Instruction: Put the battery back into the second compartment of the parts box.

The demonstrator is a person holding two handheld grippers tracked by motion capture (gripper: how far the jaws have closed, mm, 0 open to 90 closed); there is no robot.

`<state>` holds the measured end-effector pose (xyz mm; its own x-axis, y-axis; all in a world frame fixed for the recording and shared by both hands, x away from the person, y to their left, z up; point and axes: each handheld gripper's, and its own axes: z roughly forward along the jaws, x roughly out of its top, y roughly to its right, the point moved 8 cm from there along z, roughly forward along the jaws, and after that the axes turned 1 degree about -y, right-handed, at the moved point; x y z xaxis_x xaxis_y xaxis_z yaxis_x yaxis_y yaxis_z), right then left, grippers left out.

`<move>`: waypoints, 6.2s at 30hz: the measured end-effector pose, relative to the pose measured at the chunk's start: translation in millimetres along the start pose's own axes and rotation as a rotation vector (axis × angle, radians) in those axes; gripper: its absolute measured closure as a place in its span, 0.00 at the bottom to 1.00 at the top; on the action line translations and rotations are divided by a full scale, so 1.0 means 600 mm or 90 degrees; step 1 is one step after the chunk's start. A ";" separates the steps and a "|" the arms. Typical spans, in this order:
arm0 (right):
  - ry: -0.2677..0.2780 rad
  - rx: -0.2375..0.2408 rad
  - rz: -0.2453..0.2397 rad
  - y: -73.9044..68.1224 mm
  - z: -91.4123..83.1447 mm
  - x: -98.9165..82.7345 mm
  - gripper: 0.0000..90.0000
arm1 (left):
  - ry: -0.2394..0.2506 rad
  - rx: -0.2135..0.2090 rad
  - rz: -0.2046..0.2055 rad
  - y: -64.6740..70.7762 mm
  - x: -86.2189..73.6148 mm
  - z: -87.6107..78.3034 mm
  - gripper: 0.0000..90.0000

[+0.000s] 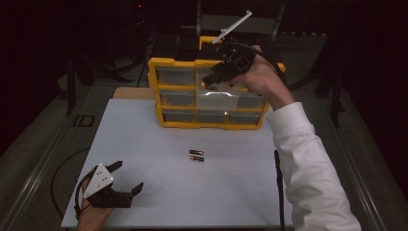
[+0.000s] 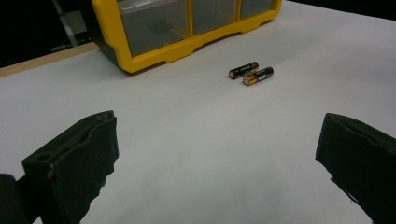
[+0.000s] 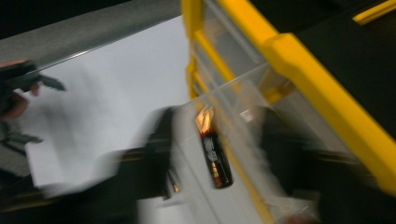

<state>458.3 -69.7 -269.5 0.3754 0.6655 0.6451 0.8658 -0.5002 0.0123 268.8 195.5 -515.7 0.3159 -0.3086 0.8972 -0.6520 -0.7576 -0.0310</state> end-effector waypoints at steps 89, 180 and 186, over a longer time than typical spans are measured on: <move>-0.102 0.057 -0.120 -0.144 0.193 -0.210 0.16 | 0.007 0.002 -0.003 -0.001 0.001 -0.002 0.00; -0.202 0.117 -0.126 -0.152 0.314 -0.291 0.85 | 0.007 0.000 -0.002 0.001 0.002 -0.003 0.00; -0.198 0.118 -0.129 -0.157 0.285 -0.272 0.85 | 0.007 -0.001 -0.002 0.001 0.002 -0.002 0.00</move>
<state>372.0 -36.3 -506.7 0.2482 0.8904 0.3815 0.9668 -0.2524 -0.0400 267.8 195.6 -514.0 0.3106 -0.2996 0.9021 -0.6518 -0.7579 -0.0273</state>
